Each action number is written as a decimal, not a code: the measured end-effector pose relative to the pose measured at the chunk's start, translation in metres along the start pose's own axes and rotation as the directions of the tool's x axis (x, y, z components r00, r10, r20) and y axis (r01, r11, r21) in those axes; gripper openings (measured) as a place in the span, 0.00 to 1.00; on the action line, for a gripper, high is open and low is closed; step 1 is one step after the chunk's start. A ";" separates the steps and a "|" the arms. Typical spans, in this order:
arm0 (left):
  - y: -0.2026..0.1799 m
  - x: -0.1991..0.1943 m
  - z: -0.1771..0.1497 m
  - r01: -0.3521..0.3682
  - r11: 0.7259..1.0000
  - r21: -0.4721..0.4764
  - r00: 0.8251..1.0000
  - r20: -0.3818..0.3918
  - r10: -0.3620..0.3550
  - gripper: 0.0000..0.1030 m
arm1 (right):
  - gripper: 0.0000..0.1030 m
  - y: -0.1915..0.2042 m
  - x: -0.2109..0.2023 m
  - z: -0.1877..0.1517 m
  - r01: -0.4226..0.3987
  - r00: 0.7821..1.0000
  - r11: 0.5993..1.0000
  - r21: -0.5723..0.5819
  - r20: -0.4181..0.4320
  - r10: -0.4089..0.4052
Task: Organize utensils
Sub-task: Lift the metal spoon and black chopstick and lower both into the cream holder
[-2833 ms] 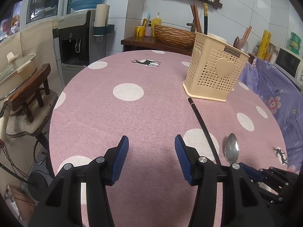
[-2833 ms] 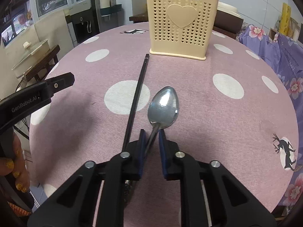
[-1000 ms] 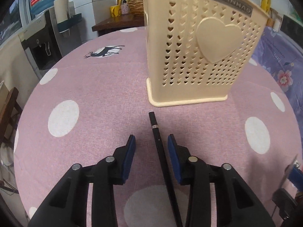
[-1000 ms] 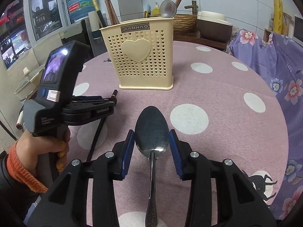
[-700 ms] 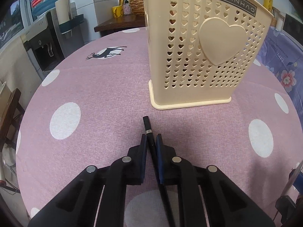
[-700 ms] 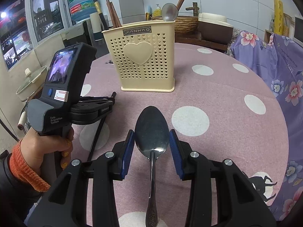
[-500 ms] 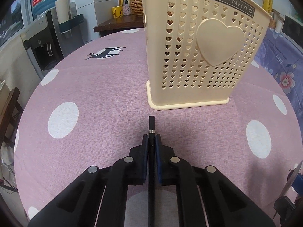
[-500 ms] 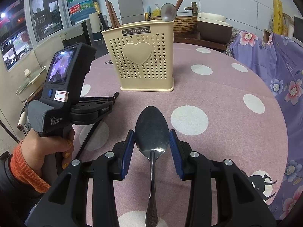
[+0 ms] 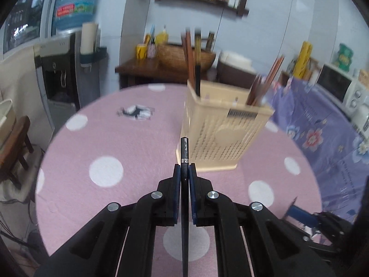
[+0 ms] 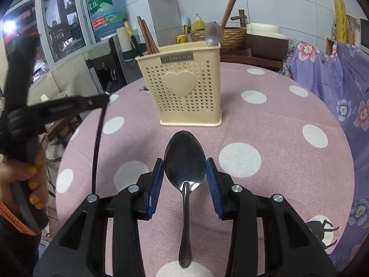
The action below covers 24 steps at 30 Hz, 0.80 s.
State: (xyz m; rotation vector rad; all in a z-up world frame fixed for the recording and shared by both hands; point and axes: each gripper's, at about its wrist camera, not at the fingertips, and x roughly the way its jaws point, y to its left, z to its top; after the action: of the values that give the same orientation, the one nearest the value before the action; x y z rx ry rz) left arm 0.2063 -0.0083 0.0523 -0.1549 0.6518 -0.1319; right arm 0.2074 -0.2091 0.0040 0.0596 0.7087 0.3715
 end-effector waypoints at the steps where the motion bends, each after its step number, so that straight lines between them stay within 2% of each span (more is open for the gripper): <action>1: 0.001 -0.009 0.004 0.007 1.000 0.000 1.000 0.022 -0.007 0.08 | 0.37 0.002 -0.003 0.003 -0.003 1.000 1.000 -0.003 0.008 0.003; 4: 0.005 -0.038 0.017 0.024 1.000 0.000 0.996 0.089 -0.024 0.08 | 0.37 0.006 -0.016 0.014 -0.017 0.999 1.000 -0.011 0.039 0.017; 8: 0.009 -0.052 0.025 0.034 0.999 -0.002 0.991 0.126 -0.034 0.08 | 0.37 0.012 -0.031 0.028 -0.032 0.997 0.999 -0.024 0.069 0.033; 13: 0.010 -0.050 0.026 0.047 0.999 -0.001 0.991 0.123 -0.047 0.08 | 0.37 0.017 -0.036 0.039 -0.048 0.994 0.998 -0.035 0.093 0.051; 24: 0.014 -0.055 0.029 0.059 0.998 0.017 0.989 0.133 -0.061 0.08 | 0.37 0.019 -0.025 0.045 -0.052 0.995 0.997 -0.048 0.085 0.056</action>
State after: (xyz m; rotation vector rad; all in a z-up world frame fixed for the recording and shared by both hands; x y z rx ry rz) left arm 0.1824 0.0177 0.1052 -0.1698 0.5129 -0.1824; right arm 0.2129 -0.1972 0.0570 0.0509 0.6141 0.4349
